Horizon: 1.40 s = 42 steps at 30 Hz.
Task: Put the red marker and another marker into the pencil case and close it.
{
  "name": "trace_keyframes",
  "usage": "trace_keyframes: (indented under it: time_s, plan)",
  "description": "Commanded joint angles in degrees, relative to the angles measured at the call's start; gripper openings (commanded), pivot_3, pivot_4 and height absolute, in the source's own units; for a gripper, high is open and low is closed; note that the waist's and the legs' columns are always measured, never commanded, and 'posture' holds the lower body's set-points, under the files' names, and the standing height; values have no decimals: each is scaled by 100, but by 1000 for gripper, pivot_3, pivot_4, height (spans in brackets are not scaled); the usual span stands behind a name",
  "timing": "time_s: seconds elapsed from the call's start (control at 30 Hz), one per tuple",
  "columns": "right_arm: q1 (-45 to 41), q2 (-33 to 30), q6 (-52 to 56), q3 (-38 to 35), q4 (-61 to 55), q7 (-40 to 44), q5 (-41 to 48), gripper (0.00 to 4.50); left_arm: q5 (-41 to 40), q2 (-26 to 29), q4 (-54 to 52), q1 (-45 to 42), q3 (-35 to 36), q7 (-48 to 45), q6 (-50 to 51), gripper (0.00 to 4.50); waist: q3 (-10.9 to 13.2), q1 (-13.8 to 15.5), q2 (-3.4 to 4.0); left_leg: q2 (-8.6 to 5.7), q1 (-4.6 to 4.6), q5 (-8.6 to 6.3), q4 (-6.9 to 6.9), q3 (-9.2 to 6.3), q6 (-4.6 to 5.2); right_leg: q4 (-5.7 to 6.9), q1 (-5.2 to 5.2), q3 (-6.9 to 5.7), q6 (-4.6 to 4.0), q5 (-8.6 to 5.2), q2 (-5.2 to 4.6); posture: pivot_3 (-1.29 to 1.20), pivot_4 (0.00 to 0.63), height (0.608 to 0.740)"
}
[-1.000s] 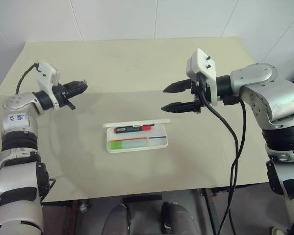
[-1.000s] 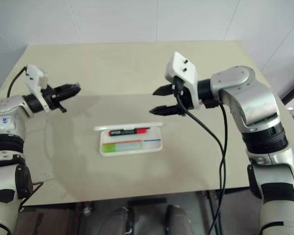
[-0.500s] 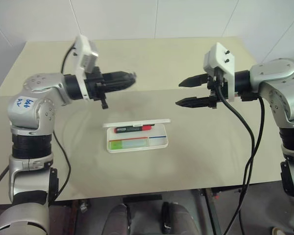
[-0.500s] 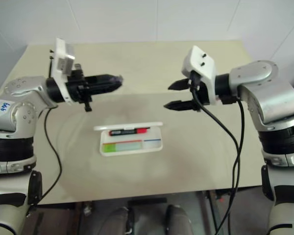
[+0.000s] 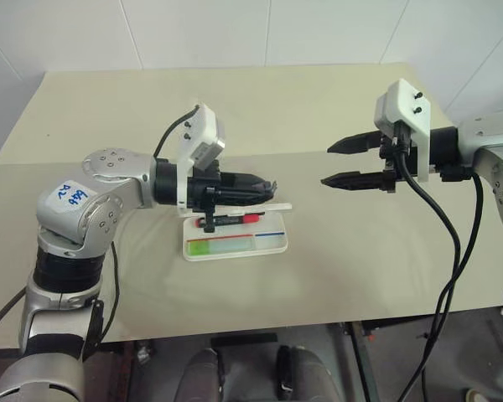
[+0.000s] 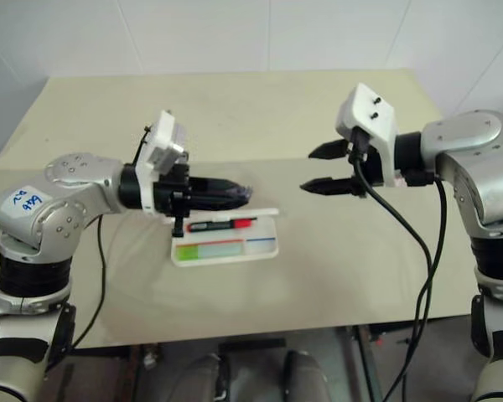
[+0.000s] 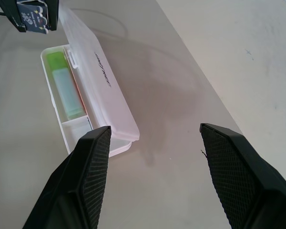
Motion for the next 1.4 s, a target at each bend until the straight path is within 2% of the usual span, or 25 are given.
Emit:
trace_keyframes:
  time_s: [0.03, 0.3, 0.57, 0.93, 1.2, 1.4]
  plan:
    - [-7, -116, -29, -239, -141, 5, 78, 3149, -166, 79, -421, 212, -81, 51, 116, 415, 0, -1, 0, 0, -1, 0, 0, 0, 0, -1, 0, 0, 0, 0, 0, 0, 150, 740]
    - [-22, -54, -163, -182, -68, 46, 58, 3149, 148, 409, -884, 893, -420, 177, -111, 415, 0, -5, 0, 0, 1, 0, -1, 1, 0, -1, -1, 7, 0, 0, 3, 0, 150, 740]
    - [-71, 5, -282, -120, 43, 64, 25, 3149, 559, 585, -1070, 1227, -604, 357, -529, 415, 0, 12, 0, 0, 0, -1, 1, 1, 1, -3, 0, 8, 0, 0, 4, 0, 150, 740]
    - [-61, 18, -390, -91, 82, 134, 15, 3149, 327, 394, -1431, 1395, -575, 521, -409, 415, 0, 11, 0, 0, 0, -1, 3, 1, 2, -2, 0, 9, 0, 0, 3, 0, 150, 740]
    - [-53, 7, -420, -76, 72, 158, 13, 3149, 265, 748, -1618, 1504, -512, 381, -399, 415, 0, 7, 0, 0, 0, -1, 3, 1, 2, -1, 0, 9, 0, 0, 4, 0, 150, 740]
    - [-47, 16, -446, -45, 107, 190, 7, 3149, 217, 941, -2064, 1685, -293, 647, -272, 415, 0, 8, 0, 1, 1, -1, 5, 0, 2, 0, 0, 10, 0, 0, 4, 0, 150, 740]
